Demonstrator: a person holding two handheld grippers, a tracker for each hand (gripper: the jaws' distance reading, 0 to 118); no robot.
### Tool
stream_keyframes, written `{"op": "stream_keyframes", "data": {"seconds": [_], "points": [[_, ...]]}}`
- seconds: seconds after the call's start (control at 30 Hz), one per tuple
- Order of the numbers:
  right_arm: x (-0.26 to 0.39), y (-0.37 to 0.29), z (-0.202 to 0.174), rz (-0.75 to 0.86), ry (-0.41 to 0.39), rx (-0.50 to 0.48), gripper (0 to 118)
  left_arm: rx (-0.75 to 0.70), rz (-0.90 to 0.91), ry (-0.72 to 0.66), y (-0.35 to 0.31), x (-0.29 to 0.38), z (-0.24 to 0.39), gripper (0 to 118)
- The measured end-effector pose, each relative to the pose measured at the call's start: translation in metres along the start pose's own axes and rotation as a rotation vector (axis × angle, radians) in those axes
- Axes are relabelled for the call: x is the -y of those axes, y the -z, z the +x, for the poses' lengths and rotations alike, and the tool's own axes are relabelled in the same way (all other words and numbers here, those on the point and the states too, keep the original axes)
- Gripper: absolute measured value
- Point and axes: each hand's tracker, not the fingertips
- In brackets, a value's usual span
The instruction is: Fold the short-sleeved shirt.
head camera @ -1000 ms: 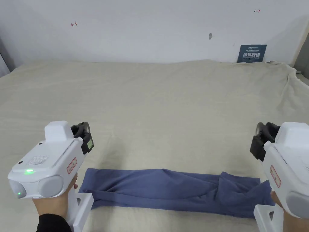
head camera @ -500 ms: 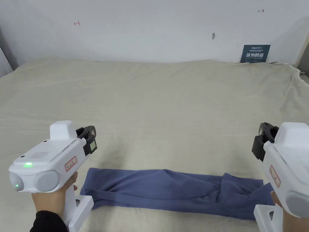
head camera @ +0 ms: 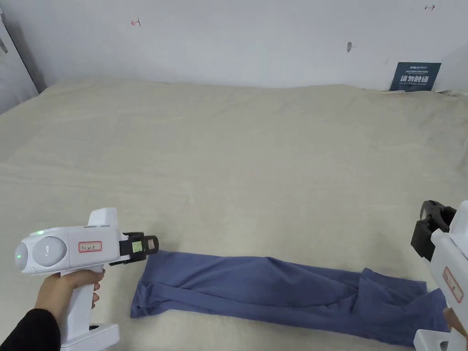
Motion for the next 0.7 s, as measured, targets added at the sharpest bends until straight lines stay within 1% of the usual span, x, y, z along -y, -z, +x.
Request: {"op": "stream_keyframes", "data": {"seconds": [0.07,0.1,0.13,0.17,0.2,0.23,0.37,0.5,0.7], "points": [[0.004,0.003,-0.001,-0.012,0.01,0.0,0,-0.026,-0.015,-0.029,0.008,0.006,-0.011,8],[0.006,0.005,-0.001,-0.022,0.013,0.001,0,-0.029,-0.023,-0.028,0.012,0.009,-0.017,16],[0.007,0.007,-0.002,-0.03,0.011,0.003,0,-0.032,-0.044,-0.051,0.014,0.012,-0.023,26],[0.01,0.009,-0.003,-0.038,0.007,0.005,0,-0.036,-0.062,-0.078,0.018,0.014,-0.029,39],[0.012,0.011,-0.004,-0.045,0.004,0.006,0,-0.037,-0.088,-0.11,0.023,0.016,-0.036,57],[0.013,0.012,-0.004,-0.05,0.001,0.006,0,-0.046,-0.102,-0.127,0.027,0.017,-0.042,65],[0.017,0.015,-0.009,-0.068,-0.008,0.008,0,-0.078,-0.111,-0.14,0.039,0.022,-0.057,69],[0.02,0.021,-0.015,-0.087,-0.016,0.01,0,-0.044,-0.148,-0.183,0.053,0.023,-0.074,69],[0.022,0.025,-0.017,-0.102,-0.018,0.013,0,-0.011,-0.159,-0.177,0.064,0.02,-0.085,68]]}}
